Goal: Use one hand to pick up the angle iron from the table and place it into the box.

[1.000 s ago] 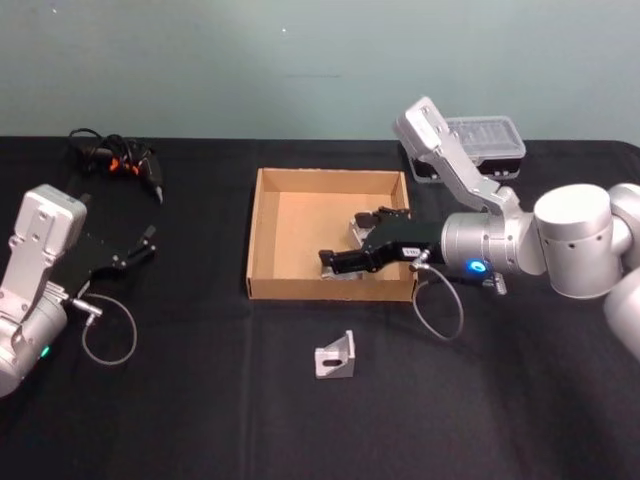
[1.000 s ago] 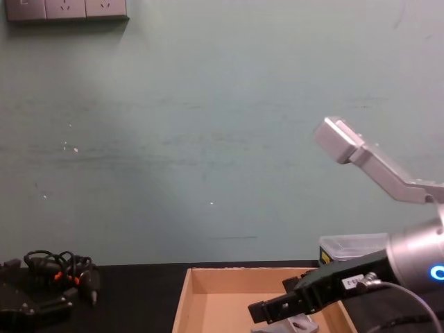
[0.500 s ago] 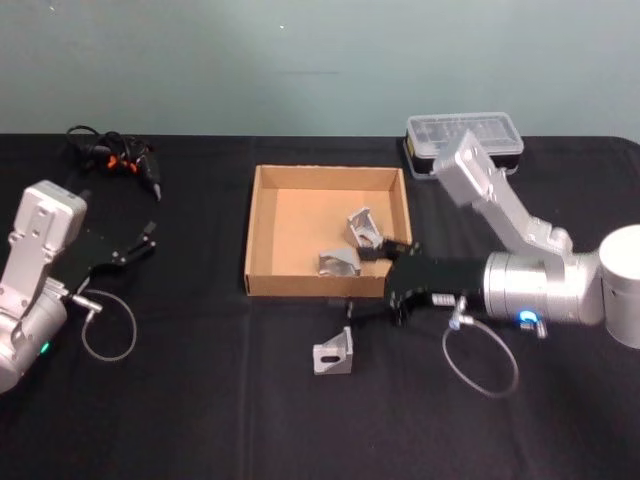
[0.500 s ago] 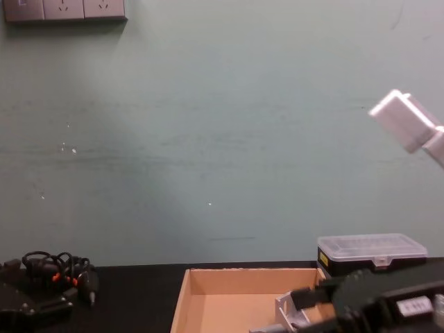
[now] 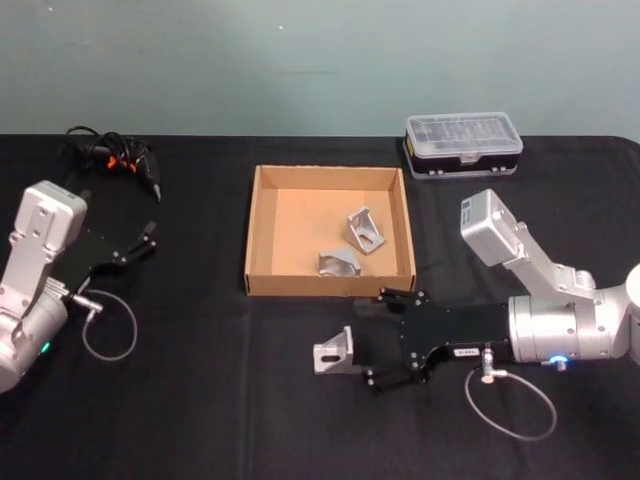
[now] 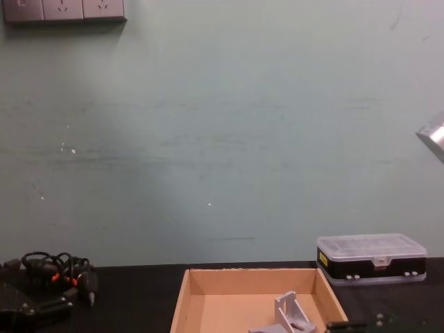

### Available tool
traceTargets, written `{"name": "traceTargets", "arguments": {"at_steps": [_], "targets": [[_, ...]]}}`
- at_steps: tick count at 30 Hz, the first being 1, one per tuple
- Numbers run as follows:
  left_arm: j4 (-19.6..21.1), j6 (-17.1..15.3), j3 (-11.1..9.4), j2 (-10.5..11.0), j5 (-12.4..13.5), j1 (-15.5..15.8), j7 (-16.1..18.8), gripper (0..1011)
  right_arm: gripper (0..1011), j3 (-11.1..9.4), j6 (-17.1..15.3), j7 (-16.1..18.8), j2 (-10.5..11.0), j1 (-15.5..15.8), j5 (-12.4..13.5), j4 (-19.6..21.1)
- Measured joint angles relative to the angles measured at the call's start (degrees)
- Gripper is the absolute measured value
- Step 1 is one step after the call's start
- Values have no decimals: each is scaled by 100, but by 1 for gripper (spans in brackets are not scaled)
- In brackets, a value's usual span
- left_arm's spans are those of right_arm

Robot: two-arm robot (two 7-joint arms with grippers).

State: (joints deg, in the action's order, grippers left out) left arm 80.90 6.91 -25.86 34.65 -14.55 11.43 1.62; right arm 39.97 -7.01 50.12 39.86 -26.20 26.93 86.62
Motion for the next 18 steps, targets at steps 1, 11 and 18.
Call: {"name": "traceTargets", "arguments": {"at_steps": [1, 11, 18], "targets": [[0, 0, 0, 0, 0, 0, 0, 1011, 1000, 39, 63, 87, -14, -40, 4, -90], [0, 0, 0, 0, 0, 0, 0, 1011, 1000, 291, 430, 500, -271, -358, 2, -790], [0, 0, 0, 0, 0, 0, 0, 1012, 1000, 419, 511, 554, -448, -497, -50, -1110]]}}
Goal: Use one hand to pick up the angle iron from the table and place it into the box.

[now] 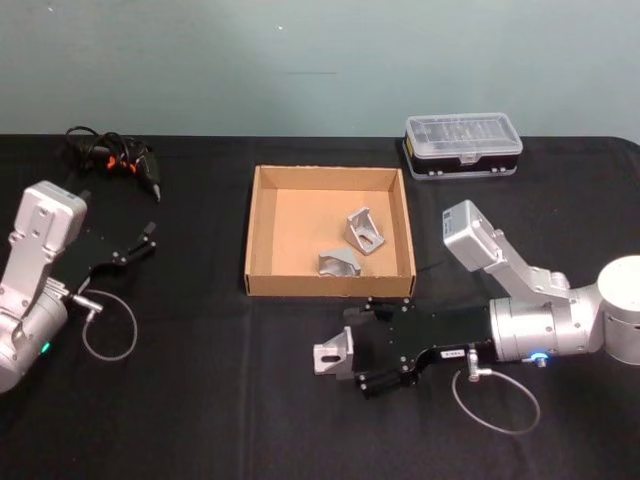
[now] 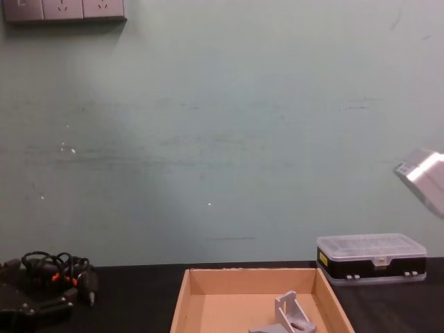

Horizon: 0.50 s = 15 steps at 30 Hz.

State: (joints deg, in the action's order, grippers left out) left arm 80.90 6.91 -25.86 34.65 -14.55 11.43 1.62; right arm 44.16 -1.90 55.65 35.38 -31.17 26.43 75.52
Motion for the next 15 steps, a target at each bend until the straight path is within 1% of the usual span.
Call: {"name": "traceTargets", "arguments": {"at_steps": [6, 15], "targets": [[0, 0, 0, 0, 0, 0, 0, 1011, 1000, 75, 40, -31, -146, -74, -74, -228], [0, 0, 0, 0, 0, 0, 0, 1011, 1000, 101, 101, -160, -296, -106, -166, -440]]}}
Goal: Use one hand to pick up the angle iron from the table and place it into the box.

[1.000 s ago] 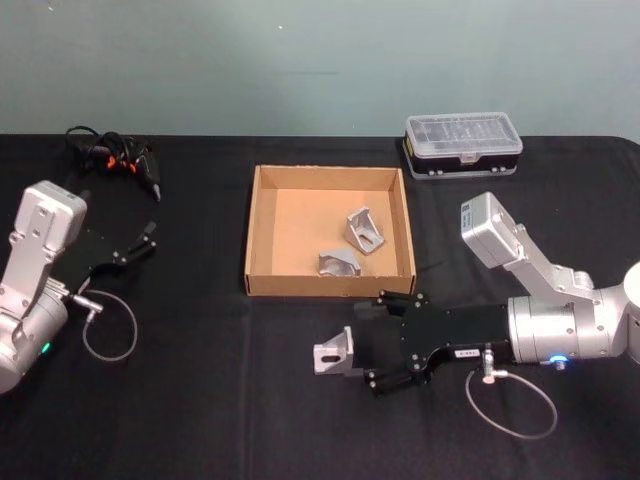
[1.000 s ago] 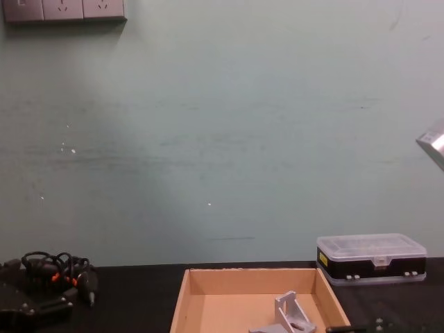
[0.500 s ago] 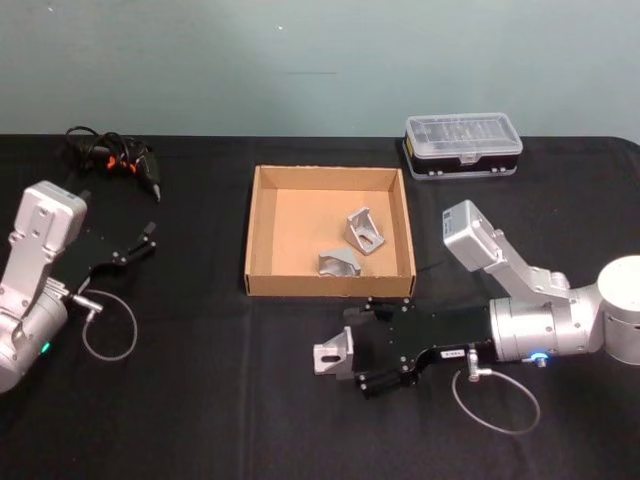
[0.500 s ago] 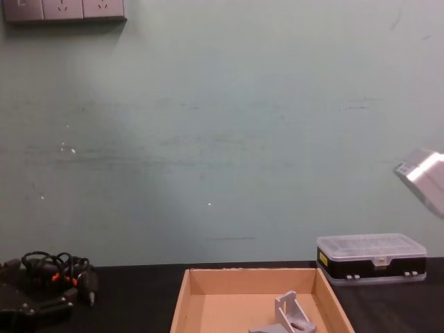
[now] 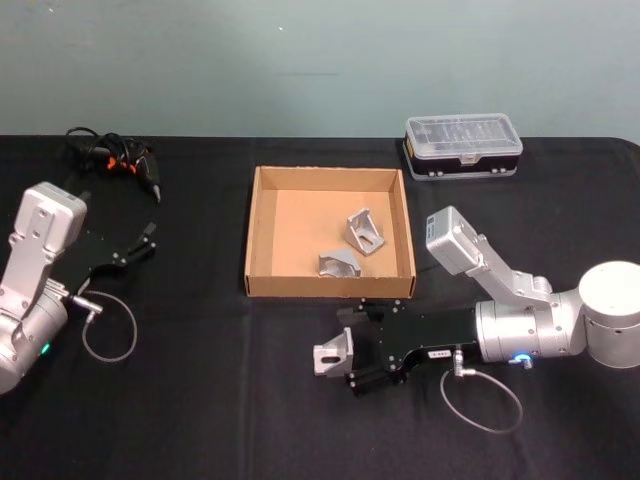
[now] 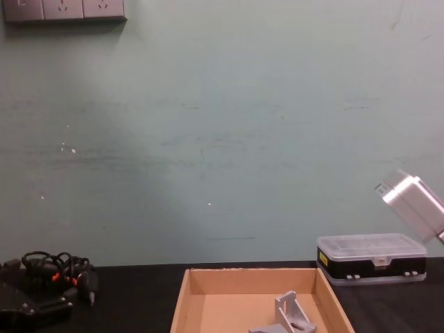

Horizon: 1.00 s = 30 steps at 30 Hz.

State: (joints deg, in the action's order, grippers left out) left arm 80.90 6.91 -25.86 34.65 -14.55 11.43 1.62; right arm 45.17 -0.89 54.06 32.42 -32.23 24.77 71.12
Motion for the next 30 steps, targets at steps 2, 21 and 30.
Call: {"name": "traceTargets", "arguments": {"at_steps": [2, 21, 30], "targets": [[0, 0, 0, 0, 0, 0, 0, 1011, 1000, 1, 13, -28, -24, -1, -21, -40], [0, 0, 0, 0, 0, 0, 0, 1011, 1000, -51, 106, -122, -169, 41, -147, -333], [0, 0, 0, 0, 0, 0, 0, 1011, 1000, -63, 126, -141, -280, 21, -224, -484]]}}
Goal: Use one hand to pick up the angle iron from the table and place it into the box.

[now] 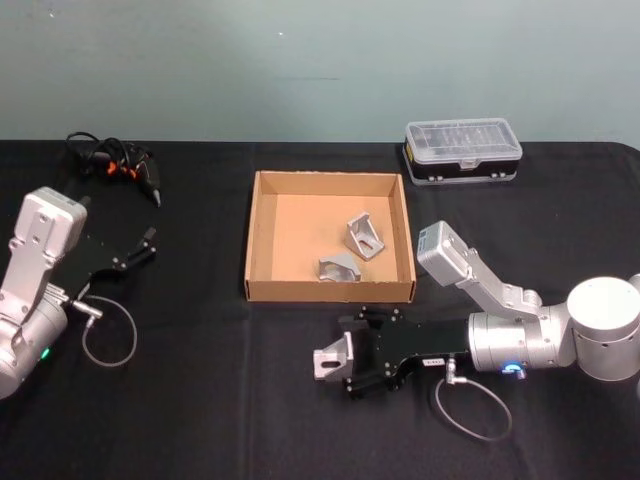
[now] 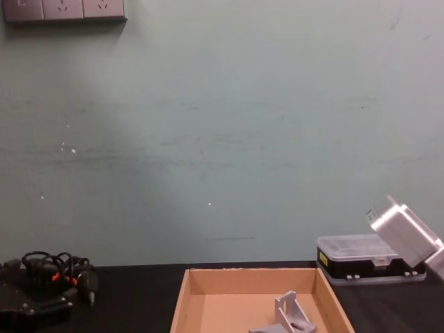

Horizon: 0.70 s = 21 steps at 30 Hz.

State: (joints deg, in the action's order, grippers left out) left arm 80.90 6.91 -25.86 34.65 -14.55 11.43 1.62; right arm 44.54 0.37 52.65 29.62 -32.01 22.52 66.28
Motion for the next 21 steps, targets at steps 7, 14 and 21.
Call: {"name": "traceTargets", "arguments": {"at_steps": [7, 14, 21], "targets": [[0, 0, 0, 0, 0, 0, 0, 1011, 1000, -4, 19, -13, -65, -30, -23, -90], [0, 0, 0, 0, 0, 0, 0, 1011, 893, -4, 18, -12, -52, -26, -20, -70], [0, 0, 0, 0, 0, 0, 0, 1011, 718, -3, 18, -10, -43, -23, -16, -58]]}}
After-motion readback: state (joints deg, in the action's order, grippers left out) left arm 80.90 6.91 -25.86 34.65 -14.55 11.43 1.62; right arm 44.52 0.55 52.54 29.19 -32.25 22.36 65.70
